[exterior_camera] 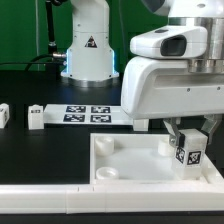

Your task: Assemble square table

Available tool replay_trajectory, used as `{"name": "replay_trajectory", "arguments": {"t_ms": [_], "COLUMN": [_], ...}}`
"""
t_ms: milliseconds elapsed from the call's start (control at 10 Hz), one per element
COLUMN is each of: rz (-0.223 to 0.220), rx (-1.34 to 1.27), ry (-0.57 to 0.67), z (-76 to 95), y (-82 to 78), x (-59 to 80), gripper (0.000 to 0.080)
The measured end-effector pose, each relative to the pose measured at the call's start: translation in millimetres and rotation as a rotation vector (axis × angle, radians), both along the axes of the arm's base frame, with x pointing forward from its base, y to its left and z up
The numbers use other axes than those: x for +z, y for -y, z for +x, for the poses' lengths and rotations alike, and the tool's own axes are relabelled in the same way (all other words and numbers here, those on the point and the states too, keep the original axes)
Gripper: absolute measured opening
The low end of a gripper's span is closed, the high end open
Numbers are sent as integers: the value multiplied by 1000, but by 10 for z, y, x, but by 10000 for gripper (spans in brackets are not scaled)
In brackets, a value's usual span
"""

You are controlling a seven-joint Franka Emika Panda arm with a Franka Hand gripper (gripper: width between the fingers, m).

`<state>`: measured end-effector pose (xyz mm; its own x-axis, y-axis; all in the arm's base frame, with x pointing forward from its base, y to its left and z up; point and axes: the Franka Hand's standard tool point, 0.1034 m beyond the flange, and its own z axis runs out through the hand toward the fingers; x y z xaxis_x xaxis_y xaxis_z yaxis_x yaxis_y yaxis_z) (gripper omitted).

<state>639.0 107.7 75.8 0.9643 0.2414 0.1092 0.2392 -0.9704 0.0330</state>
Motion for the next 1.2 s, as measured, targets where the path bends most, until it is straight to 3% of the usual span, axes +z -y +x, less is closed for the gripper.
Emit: {"name": "replay_trajectory", "arguments": {"t_ms": [400,600,1200], "rz": [86,106,66], "rx": [-541,-705,-1068], "ry": [13,17,1], "z": [2,-1,-46], "y": [-42,-28,241], "x": [-6,-9,-1], "gripper": [288,288,299]}}
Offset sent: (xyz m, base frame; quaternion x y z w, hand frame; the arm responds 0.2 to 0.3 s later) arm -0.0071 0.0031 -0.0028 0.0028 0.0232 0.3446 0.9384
